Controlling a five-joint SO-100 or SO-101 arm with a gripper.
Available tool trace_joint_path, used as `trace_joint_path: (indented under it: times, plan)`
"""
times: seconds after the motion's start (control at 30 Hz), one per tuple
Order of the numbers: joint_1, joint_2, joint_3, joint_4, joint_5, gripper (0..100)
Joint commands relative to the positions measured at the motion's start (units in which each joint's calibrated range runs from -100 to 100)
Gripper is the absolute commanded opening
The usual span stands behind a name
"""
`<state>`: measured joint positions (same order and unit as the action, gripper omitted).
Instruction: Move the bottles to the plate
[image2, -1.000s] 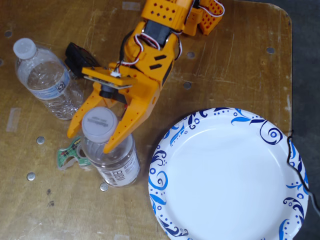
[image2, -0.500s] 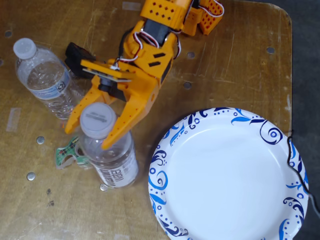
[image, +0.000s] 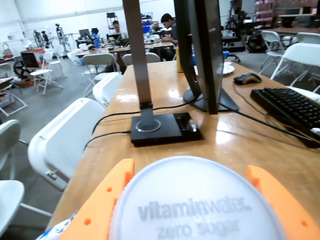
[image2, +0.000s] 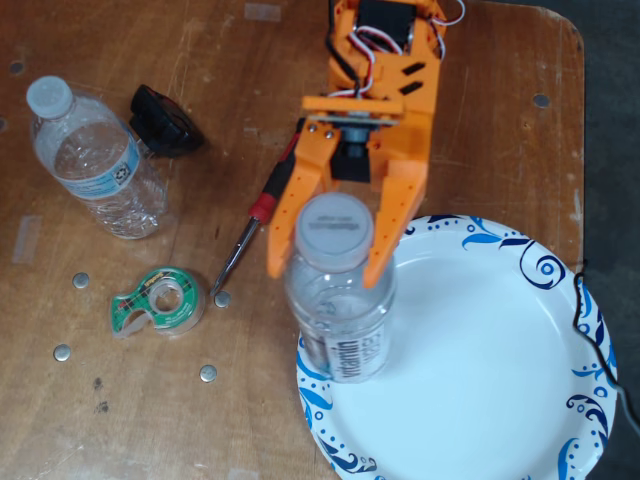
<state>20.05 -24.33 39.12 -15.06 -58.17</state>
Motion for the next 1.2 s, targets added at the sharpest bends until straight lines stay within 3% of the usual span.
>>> trace_joint_path:
  times: [0.0, 0.23, 0.87, 1.17]
  plan:
    - [-3.8, -5.9, -4.0, 4.9, -0.7, 18]
    - [-11.6, -9.7, -4.1, 10.4, -0.3, 18]
    - [-24.3, -3.7, -3.1, 9.4, 2.6, 17]
    - [-26.4, 4.9, -2.2, -1.8, 2.9, 17]
